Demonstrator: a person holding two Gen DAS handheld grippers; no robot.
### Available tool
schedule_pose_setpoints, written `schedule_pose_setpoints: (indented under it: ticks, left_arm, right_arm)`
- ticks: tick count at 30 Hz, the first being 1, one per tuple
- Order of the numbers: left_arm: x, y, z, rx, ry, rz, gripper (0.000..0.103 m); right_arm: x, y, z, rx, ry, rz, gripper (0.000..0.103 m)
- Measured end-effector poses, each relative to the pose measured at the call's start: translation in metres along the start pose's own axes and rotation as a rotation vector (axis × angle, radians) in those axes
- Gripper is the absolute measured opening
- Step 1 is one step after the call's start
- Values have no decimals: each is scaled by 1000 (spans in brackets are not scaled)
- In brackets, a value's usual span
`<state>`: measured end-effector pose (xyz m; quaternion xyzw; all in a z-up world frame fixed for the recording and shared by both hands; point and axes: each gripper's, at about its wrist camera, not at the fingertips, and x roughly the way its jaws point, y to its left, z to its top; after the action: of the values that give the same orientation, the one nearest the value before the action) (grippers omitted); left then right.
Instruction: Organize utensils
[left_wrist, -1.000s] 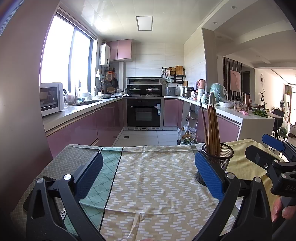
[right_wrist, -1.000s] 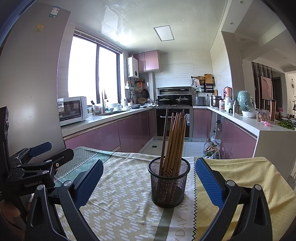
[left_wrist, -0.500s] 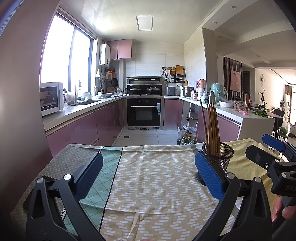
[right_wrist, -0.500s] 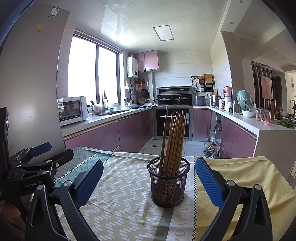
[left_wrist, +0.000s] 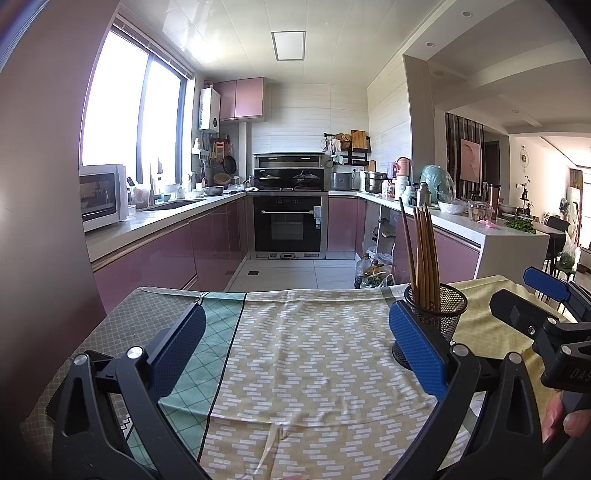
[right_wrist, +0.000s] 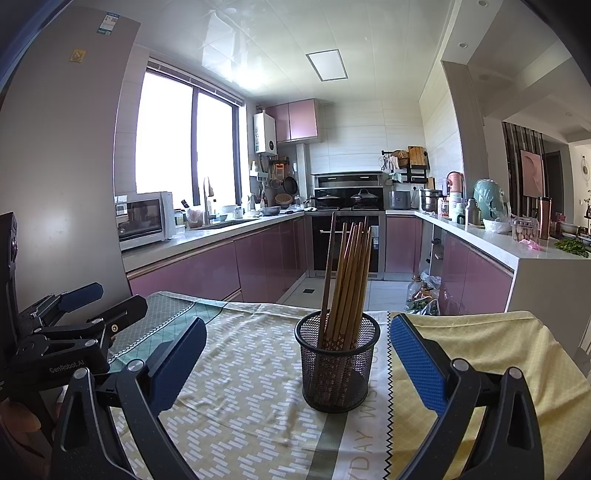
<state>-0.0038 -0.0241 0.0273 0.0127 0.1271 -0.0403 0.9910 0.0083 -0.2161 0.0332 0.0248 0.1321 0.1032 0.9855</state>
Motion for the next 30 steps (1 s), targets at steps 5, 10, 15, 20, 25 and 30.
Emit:
schedule_pose_setpoints:
  ticks: [5, 10, 15, 20, 25, 30]
  left_arm:
    - [0, 0, 0, -2, 1, 0, 98]
    - [0, 0, 1, -1, 1, -1, 98]
    - [0, 0, 1, -1, 2, -1, 98]
    - [0, 0, 1, -1, 1, -1, 98]
    - [1, 0, 2, -2, 2, -2, 98]
    - [0, -1, -2, -1, 8, -2, 98]
  right_arm:
    - [-1, -1, 0, 2, 1, 1, 96]
    - [-1, -1, 0, 1, 1, 0, 96]
    - [-1, -1, 0, 1, 0, 2, 96]
    - [-1, -1, 0, 0, 1, 2, 96]
    - [-1, 0, 0, 2, -1, 2, 96]
    - [-1, 0, 0, 2, 3, 4, 96]
